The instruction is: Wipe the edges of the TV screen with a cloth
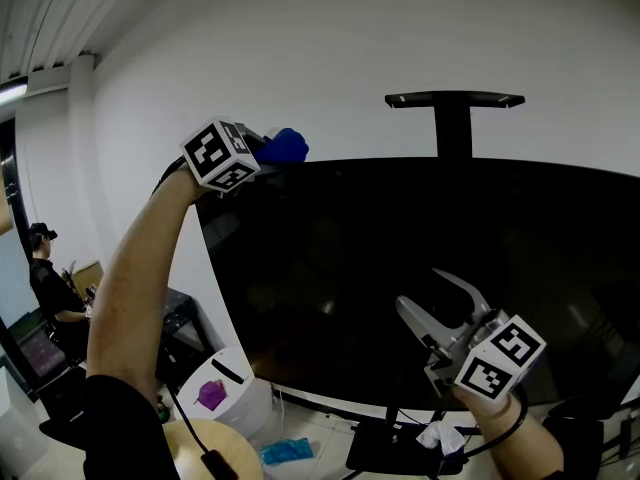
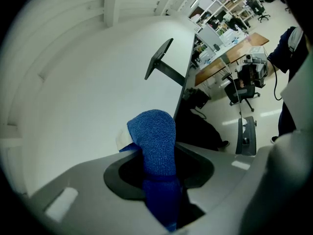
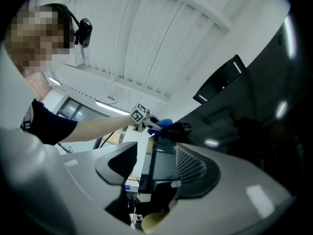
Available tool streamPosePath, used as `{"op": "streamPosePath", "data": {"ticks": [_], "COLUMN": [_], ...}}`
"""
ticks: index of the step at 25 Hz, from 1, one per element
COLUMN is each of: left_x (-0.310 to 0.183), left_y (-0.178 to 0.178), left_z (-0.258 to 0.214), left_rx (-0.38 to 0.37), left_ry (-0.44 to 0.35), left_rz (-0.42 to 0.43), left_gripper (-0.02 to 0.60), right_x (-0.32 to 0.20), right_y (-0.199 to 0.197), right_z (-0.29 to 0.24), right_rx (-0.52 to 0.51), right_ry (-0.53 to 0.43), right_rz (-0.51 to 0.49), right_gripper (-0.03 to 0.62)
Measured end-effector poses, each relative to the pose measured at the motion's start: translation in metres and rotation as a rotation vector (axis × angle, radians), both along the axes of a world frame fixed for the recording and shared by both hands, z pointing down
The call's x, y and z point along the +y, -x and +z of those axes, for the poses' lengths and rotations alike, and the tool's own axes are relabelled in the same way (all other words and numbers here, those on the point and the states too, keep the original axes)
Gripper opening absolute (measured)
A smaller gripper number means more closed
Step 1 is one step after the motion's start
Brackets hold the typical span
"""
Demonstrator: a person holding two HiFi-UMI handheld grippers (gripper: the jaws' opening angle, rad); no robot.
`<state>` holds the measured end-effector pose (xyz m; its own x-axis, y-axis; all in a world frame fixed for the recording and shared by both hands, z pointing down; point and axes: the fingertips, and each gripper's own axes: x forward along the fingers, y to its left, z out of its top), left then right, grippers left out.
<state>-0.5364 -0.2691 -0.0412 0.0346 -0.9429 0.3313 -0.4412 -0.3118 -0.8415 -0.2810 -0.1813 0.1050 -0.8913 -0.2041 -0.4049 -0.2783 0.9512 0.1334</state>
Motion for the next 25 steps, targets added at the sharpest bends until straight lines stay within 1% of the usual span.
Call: {"op": "streamPosePath", "data": {"ticks": [6,9,13,15,18,22,25], "left_x": [-0.004,-0.005,-0.003,-0.005,-0.005,-0.006,-0.013], "left_y": [-0.039,-0.053,-0.064,-0.072,-0.085,-0.098,-0.11], "left_z": [-0.001,0.0,0.001,0.001,0.002,0.003,0.002], "left_rx": [0.0,-0.013,-0.053,-0.07,-0.093,-0.098,-0.101], "left_ry": [-0.029,-0.018,0.006,0.01,0.007,0.007,0.023], "left_rz": [0.03,0.052,0.067,0.089,0.124,0.155,0.162], "left_gripper": [0.137,0.137,0.138,0.137,0.137,0.137,0.138], "right_x": [0.004,0.006,0.007,0.005,0.006,0.005,0.0], "right_y": [-0.026,-0.034,-0.033,-0.031,-0.034,-0.044,-0.055], "right_z": [-0.003,-0.007,-0.005,0.0,0.001,0.001,0.001], "right_rx": [0.016,0.015,0.019,0.03,0.033,0.016,0.024], "right_ry": [-0.002,-0.009,-0.002,0.01,0.0,0.007,0.007], "right_rz": [0.011,0.033,0.05,0.063,0.097,0.12,0.132], "right_gripper": [0.255,0.253,0.253,0.253,0.253,0.253,0.253]}}
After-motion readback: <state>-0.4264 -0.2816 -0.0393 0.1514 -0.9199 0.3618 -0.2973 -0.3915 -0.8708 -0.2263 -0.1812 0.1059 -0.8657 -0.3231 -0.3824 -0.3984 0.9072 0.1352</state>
